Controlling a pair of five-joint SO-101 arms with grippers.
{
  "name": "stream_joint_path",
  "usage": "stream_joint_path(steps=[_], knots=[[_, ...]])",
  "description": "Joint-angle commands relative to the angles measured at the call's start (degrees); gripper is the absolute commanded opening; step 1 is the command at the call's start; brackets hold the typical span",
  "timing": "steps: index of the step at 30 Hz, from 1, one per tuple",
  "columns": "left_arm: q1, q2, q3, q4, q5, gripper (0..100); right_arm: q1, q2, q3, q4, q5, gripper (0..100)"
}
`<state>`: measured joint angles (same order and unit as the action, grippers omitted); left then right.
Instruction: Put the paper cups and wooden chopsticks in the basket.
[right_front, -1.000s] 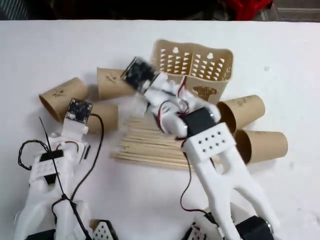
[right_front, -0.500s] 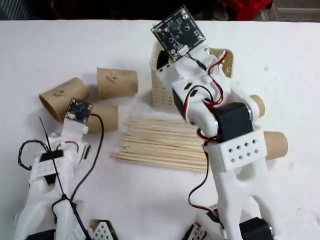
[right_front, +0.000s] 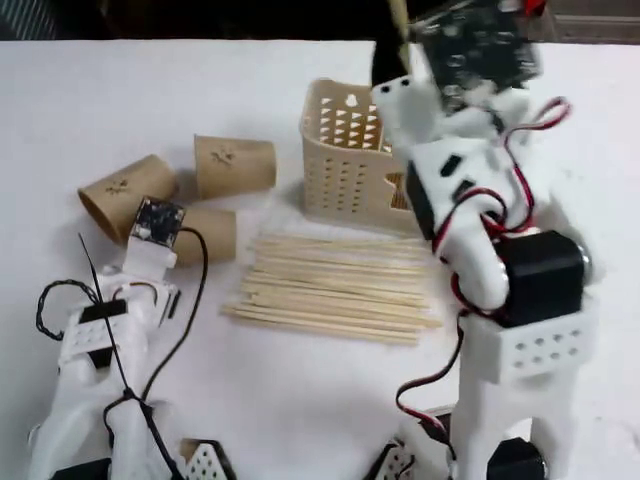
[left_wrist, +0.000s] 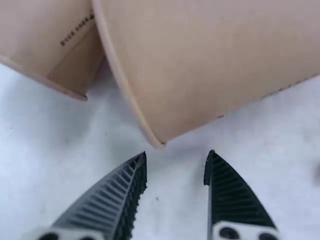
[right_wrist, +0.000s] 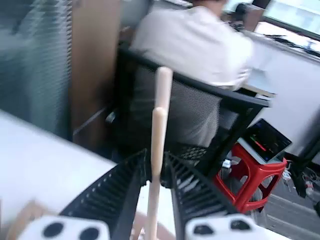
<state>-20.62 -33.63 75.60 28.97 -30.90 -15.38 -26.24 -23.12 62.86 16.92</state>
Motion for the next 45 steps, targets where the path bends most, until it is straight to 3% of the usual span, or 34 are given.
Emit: stream_joint_path(steps=[1,7,12,29,36,45], knots=[[0.7,-2.2,-0.3,-1.4,-0.5,20,4.4,-0.7,-2.7,-5.9,-4.8,1.6],[0.7,-2.2,-0.3,-1.4,-0.5,20,6.0,8.4,-2.8,-9.9,-5.0,1.6],[0.7,-2.2,-0.3,-1.4,-0.5,20,10.2,14.4,-3.3,-10.4,-11.3,1.6],[0.7,-2.2,-0.3,-1.4,-0.5,20,12.5,16.3,-2.7,-4.2,-12.6,2.2],[0.7,-2.2,-0.3,-1.4,-0.5,20,12.5,16.2,-2.7,-1.1,-12.4,14.5],[0.7,-2.2,-0.3,-1.4,-0.5,20,12.6,15.8,-2.8,3.1,-12.1,14.5]])
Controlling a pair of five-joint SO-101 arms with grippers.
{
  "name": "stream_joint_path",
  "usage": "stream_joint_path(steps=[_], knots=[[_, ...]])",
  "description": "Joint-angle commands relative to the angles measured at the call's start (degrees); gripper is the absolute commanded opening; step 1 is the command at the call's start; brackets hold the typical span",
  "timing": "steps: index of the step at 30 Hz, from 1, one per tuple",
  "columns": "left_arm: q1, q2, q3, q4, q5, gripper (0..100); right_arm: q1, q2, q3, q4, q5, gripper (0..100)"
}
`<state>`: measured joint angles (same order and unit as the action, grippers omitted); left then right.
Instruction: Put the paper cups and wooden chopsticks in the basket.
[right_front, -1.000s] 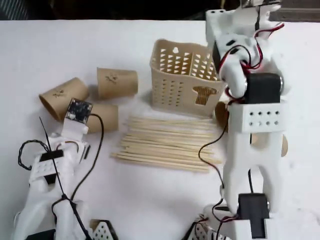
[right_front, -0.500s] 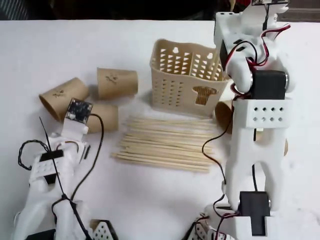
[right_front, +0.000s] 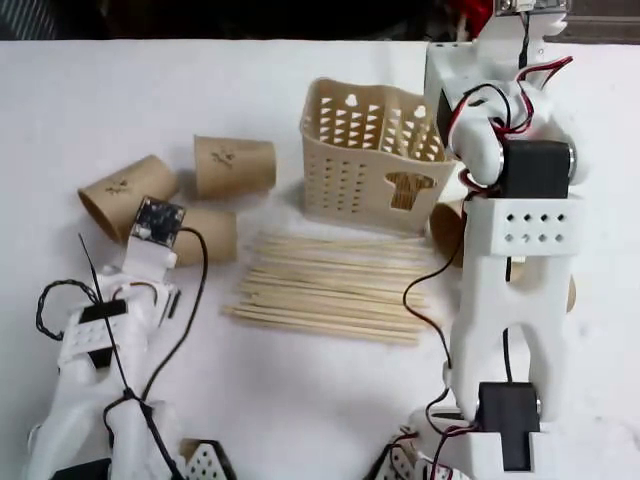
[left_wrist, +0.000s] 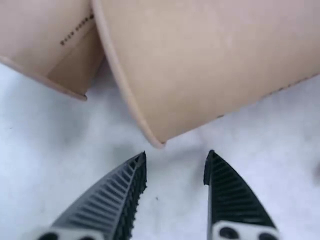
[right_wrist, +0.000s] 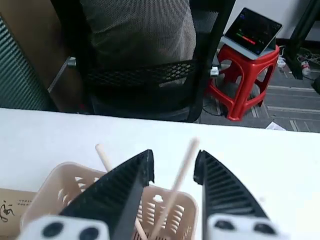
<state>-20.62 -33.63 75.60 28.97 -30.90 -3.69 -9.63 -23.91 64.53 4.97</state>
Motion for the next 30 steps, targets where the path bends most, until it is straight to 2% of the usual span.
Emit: stream_joint_path(steps=[1,13,17,21,24,28,30], knots=[[0.7,-2.2,-0.3,-1.4,-0.5,20,0.9,-0.8,-2.0,1.9,-0.2,14.5],[0.7,-2.2,-0.3,-1.4,-0.5,20,0.9,-5.1,-2.0,11.9,0.0,14.8],[0.7,-2.2,-0.3,-1.4,-0.5,20,1.5,-6.7,-2.0,15.1,5.2,14.8],[0.7,-2.2,-0.3,-1.4,-0.5,20,6.1,-7.0,-2.0,18.0,7.2,14.8],[0.7,-2.2,-0.3,-1.4,-0.5,20,10.0,-5.8,-1.2,17.9,7.3,14.9],[0.7,-2.2,-0.3,-1.4,-0.5,20,10.7,-1.9,-0.5,15.2,6.3,14.9],[0.7,-2.2,-0.3,-1.4,-0.5,20,10.9,0.2,-0.9,12.6,2.2,14.9]])
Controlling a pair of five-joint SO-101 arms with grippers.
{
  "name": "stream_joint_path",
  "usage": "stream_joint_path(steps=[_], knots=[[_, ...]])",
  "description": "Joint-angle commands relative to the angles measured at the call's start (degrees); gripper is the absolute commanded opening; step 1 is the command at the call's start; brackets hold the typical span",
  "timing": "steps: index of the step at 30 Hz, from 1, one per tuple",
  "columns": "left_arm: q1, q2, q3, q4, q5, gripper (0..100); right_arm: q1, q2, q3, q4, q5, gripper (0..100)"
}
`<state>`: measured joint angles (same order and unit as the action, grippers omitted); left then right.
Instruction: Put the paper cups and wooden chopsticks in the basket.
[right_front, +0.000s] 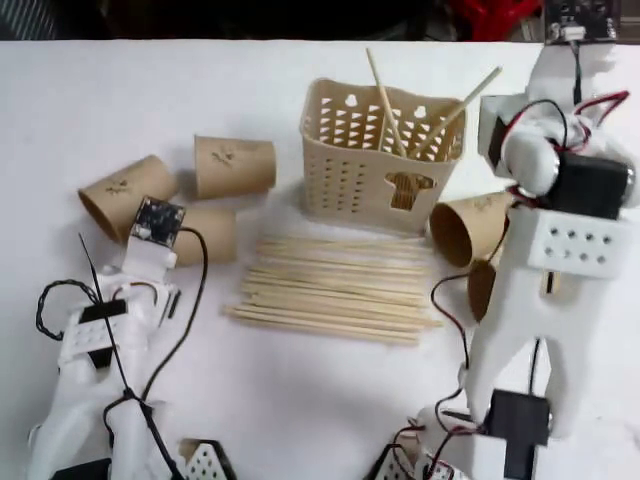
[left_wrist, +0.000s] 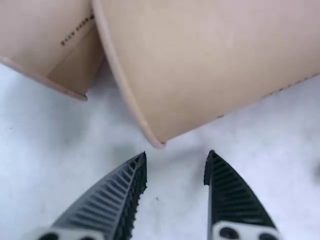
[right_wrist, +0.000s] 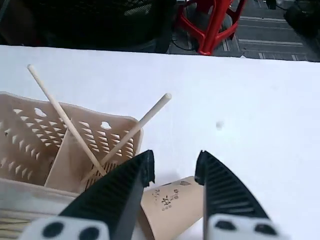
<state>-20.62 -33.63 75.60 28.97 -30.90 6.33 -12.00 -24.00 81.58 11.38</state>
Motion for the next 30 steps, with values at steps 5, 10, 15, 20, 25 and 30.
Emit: stream_joint_path(steps=[5,10,15,20,25,30], knots=[[0.7,-2.2,-0.3,-1.4,-0.5,20,0.5,7.3,-0.6,-9.6,-14.6,20.0],[0.7,-2.2,-0.3,-1.4,-0.5,20,-0.5,12.1,-0.6,-12.9,-19.5,30.7],[0.7,-2.2,-0.3,-1.4,-0.5,20,-1.4,16.5,-0.7,-16.3,-19.6,31.9],[0.7,-2.2,-0.3,-1.4,-0.5,20,-1.4,18.4,-0.7,-18.6,-19.7,31.9],[0.7,-2.2,-0.3,-1.5,-0.5,20,-2.0,15.6,-0.6,-13.6,-19.7,31.9],[0.7,-2.2,-0.3,-1.5,-0.5,20,-6.1,10.3,-0.4,-6.7,-19.3,31.9]])
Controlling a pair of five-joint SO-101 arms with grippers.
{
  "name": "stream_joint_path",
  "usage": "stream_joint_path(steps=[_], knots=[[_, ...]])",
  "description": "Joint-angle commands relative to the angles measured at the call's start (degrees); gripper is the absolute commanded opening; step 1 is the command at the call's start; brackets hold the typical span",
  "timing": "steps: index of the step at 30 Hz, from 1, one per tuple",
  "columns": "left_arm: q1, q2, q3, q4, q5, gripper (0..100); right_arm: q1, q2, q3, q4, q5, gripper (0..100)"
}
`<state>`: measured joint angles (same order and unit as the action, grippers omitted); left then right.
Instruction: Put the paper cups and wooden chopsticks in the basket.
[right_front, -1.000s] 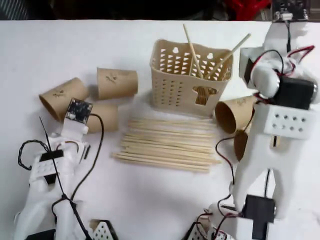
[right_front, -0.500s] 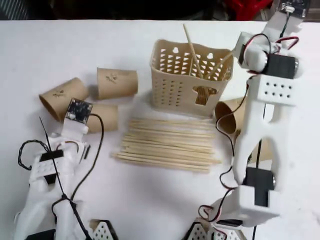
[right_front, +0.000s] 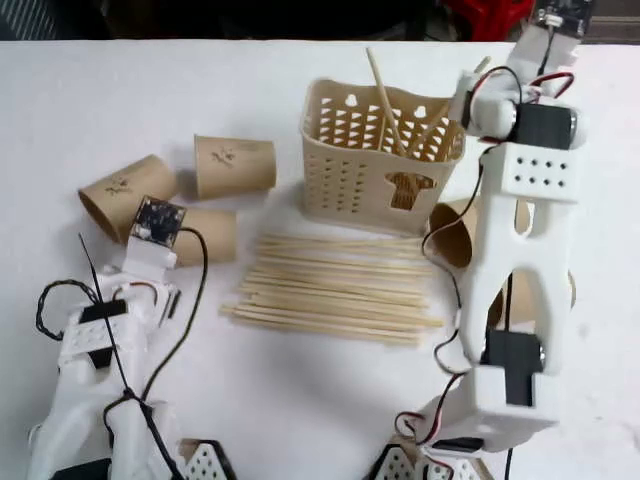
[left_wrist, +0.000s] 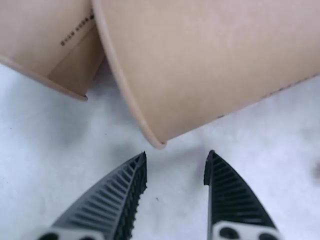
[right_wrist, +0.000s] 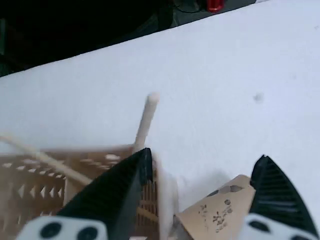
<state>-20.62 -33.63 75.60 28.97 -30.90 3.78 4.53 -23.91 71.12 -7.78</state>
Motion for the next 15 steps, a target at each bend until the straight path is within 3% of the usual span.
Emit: stream_joint_path(steps=[1,10,15], knots=[[0.7,-2.2,-0.3,-1.5,-0.5,20,-4.1,-6.7,-0.4,3.6,-0.3,31.9],[0.7,-2.2,-0.3,-1.5,-0.5,20,-4.3,-3.3,3.1,-12.5,-0.5,31.9],[0.7,-2.2,-0.3,-1.5,-0.5,20,-4.2,0.9,4.0,-16.1,-0.4,29.4]])
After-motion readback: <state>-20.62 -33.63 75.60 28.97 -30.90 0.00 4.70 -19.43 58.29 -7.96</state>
